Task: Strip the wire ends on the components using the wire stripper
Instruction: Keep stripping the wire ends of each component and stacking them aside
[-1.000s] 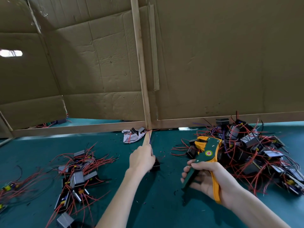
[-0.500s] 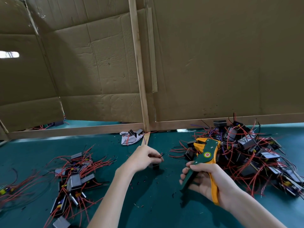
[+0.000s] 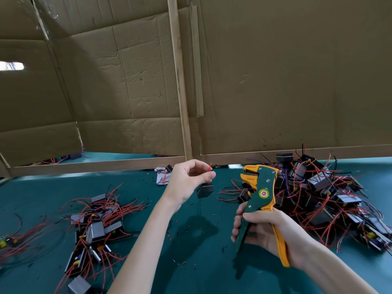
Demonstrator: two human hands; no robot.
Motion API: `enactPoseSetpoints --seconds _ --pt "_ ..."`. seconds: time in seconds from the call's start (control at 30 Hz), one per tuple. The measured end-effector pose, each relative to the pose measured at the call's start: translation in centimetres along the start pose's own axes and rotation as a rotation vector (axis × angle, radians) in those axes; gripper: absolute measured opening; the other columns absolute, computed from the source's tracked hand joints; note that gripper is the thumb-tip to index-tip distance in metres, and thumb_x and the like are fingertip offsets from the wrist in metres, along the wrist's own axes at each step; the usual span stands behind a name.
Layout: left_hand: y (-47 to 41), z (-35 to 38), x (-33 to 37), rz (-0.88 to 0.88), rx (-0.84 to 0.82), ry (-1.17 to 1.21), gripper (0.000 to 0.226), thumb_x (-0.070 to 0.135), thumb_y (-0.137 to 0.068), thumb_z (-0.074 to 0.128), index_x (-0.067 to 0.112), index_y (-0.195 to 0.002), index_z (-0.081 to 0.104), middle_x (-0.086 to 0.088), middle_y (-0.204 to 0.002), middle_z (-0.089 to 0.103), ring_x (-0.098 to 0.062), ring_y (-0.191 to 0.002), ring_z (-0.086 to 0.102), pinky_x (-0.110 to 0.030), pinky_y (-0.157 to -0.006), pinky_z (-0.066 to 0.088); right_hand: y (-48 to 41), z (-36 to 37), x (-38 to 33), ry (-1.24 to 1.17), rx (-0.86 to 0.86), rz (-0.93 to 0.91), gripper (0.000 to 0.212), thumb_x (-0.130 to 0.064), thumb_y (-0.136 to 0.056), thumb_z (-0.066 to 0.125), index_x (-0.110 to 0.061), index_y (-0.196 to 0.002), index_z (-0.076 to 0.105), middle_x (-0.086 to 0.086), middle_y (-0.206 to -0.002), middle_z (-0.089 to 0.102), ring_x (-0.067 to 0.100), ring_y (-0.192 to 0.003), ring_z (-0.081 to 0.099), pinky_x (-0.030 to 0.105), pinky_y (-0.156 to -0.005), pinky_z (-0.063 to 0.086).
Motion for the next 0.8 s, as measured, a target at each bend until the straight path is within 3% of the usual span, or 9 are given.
enactPoseSetpoints --seconds 0.1,0.2,0.37,0.57,0.8 --pt "0.3 0.3 1.0 -0.004 -0.053 0.012 0.018 0.006 -0.077 0.076 0.022 -0.071 0.073 0.005 -0.066 0.068 -0.008 -0.062 0.062 -0.022 -0.055 0.053 0.0 0.2 -0.1 0.072 -0.069 -0.019 0.023 -0.003 -0.072 0.074 0.000 -0.093 0.067 0.026 -0.086 0.061 0.040 -0.078 0.062 0.052 -0.078 0.053" --pt "0.5 0.5 2.0 0.020 -0.121 -0.017 0.019 0.004 -0.079 0.075 0.022 -0.073 0.074 0.006 -0.067 0.069 -0.005 -0.060 0.059 -0.018 -0.054 0.048 -0.2 0.2 0.1 0.123 -0.125 -0.032 0.027 -0.008 -0.071 0.079 0.000 -0.094 0.067 0.028 -0.088 0.062 0.042 -0.081 0.063 0.054 -0.080 0.052" --pt "0.9 1.0 3.0 0.035 -0.217 -0.077 0.011 0.014 -0.075 0.077 0.025 -0.076 0.076 0.000 -0.075 0.071 -0.016 -0.073 0.063 -0.028 -0.075 0.054 -0.6 0.0 0.3 0.185 -0.156 -0.041 0.029 -0.011 -0.073 0.082 -0.001 -0.095 0.065 0.030 -0.091 0.063 0.044 -0.084 0.064 0.054 -0.082 0.051" --pt "1.3 1.6 3.4 -0.011 -0.287 -0.083 0.012 0.007 -0.079 0.075 0.018 -0.077 0.071 0.005 -0.064 0.066 -0.006 -0.054 0.058 -0.016 -0.049 0.047 -0.3 0.1 0.4 0.253 -0.191 -0.024 0.030 -0.013 -0.072 0.085 -0.002 -0.091 0.066 0.030 -0.091 0.064 0.045 -0.085 0.065 0.054 -0.081 0.053" --pt "1.5 1.5 4.1 0.013 -0.333 -0.104 0.016 0.002 -0.077 0.076 0.015 -0.076 0.066 0.009 -0.065 0.066 -0.002 -0.060 0.059 -0.012 -0.054 0.045 0.0 0.5 0.2 0.279 -0.217 -0.004 0.024 -0.014 -0.078 0.080 0.000 -0.087 0.063 0.026 -0.082 0.061 0.040 -0.080 0.062 0.054 -0.078 0.052"
Point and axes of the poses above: each hand's wrist, its own y-axis away from the middle knuckle, its own z-axis out of the palm, x = y × z, the point moved 4 cm from there along -y, towards the middle knuckle
